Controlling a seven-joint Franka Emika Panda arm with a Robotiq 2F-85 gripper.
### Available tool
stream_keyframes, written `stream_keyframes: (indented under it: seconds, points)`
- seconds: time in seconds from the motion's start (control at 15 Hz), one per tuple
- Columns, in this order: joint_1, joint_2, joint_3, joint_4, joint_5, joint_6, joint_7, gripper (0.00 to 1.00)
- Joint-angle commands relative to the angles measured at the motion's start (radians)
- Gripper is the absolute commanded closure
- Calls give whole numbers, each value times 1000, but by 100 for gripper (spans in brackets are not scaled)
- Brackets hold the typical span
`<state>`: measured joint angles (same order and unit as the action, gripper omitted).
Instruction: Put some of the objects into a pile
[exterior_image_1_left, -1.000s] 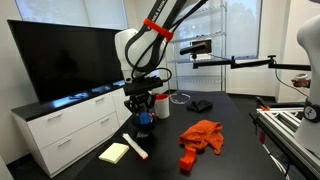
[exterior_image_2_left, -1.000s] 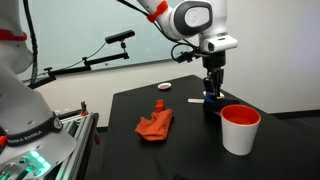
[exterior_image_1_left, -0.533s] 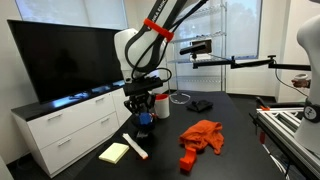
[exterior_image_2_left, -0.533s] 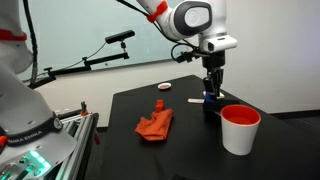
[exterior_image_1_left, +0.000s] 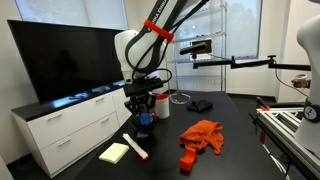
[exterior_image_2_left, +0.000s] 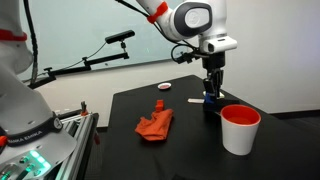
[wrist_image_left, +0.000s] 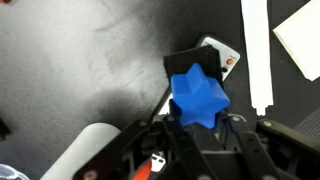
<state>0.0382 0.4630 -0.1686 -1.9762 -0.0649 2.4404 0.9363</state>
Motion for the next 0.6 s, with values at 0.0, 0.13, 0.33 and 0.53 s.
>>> stream_keyframes:
  seconds: [0.0, 0.13, 0.33, 0.53]
  points:
    - [12, 0, -13, 18, -13, -1, 6, 91]
    - [11, 1, -12, 20, -9, -6, 4, 41]
    - [9, 0, -11, 21, -5, -6, 2, 27]
    - [6, -1, -9, 23, -1, -6, 0, 4]
